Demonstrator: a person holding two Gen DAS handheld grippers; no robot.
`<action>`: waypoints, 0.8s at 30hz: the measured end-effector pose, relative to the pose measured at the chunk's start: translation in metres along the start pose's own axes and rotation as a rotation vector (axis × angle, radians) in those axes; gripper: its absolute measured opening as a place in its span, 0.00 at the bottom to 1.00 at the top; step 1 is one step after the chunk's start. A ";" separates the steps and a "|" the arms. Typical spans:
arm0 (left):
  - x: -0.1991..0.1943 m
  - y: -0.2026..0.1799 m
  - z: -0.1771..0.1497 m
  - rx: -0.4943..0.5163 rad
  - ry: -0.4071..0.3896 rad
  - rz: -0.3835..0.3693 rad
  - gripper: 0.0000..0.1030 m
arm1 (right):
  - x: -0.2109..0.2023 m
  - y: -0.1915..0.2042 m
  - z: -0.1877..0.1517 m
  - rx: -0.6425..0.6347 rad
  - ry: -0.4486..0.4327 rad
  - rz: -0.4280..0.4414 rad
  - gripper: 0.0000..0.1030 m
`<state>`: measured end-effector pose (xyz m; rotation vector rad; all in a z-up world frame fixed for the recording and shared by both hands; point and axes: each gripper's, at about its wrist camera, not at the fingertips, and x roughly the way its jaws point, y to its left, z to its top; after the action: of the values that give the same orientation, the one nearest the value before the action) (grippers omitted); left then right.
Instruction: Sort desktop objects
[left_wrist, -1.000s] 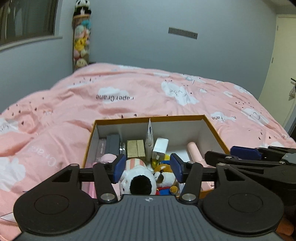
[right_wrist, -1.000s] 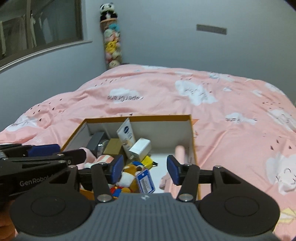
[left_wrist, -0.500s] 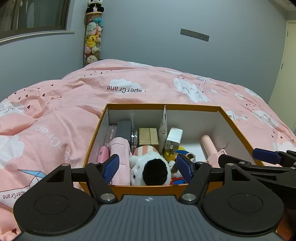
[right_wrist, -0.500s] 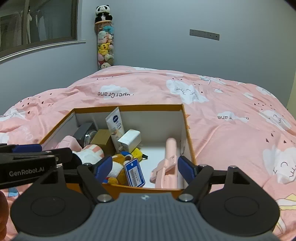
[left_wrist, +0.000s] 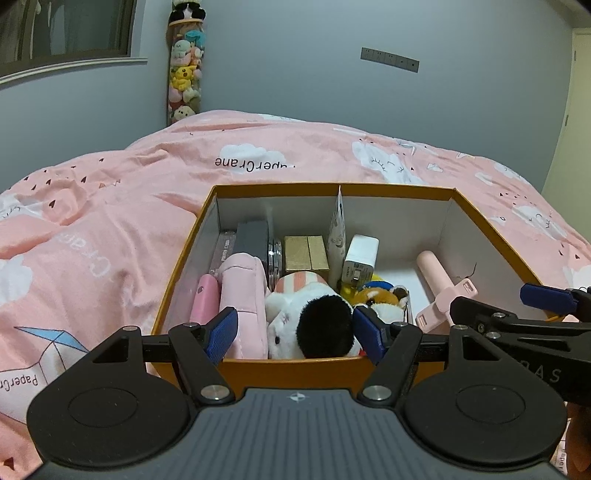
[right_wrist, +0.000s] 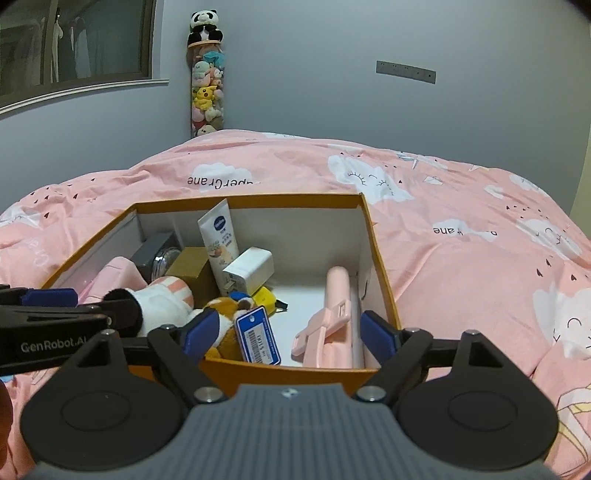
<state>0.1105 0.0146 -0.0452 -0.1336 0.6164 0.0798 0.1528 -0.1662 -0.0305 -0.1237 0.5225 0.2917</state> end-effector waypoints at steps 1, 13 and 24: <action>0.001 0.000 0.000 -0.001 0.001 -0.002 0.80 | 0.001 0.000 -0.001 0.001 -0.002 0.004 0.82; 0.005 0.002 0.000 -0.002 0.012 -0.007 0.88 | 0.003 -0.001 -0.002 0.002 -0.003 0.006 0.82; 0.007 0.003 0.001 -0.007 0.031 -0.010 0.88 | 0.003 0.000 -0.002 0.002 -0.004 0.005 0.83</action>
<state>0.1162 0.0177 -0.0485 -0.1445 0.6467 0.0701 0.1539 -0.1663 -0.0338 -0.1196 0.5194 0.2964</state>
